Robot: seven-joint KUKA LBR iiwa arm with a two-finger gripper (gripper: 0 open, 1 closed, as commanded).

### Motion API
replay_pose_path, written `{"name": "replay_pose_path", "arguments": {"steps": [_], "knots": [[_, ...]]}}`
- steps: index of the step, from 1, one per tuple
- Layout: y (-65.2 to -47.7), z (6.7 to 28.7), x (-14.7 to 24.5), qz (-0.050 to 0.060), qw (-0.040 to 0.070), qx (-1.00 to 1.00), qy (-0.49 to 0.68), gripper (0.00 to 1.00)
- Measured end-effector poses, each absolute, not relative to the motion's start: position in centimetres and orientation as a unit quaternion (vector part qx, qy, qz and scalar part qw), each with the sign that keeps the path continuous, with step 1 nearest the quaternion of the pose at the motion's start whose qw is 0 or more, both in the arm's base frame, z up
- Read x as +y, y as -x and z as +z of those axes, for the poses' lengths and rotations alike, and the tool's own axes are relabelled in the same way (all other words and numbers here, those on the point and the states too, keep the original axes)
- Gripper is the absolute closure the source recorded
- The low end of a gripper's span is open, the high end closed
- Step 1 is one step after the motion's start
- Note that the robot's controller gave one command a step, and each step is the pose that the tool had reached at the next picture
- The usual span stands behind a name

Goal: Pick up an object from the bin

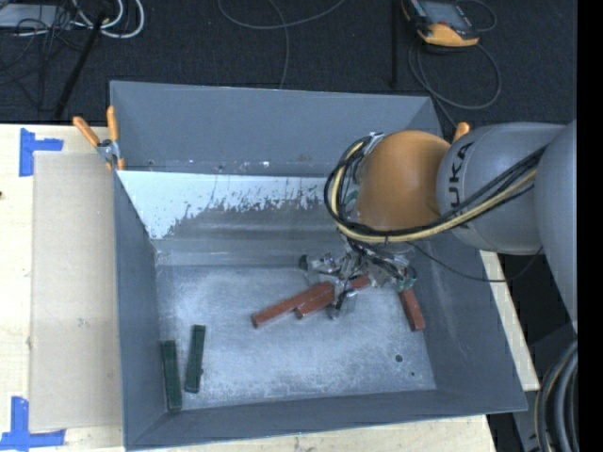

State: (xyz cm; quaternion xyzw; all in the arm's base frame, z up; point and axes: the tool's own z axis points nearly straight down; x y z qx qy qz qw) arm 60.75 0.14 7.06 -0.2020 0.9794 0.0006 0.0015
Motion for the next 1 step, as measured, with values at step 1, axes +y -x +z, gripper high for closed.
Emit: {"name": "replay_pose_path", "arguments": {"steps": [1], "knots": [[-58.17,22.34,1.91,0.0,0.004,0.974,0.227,1.0]]}}
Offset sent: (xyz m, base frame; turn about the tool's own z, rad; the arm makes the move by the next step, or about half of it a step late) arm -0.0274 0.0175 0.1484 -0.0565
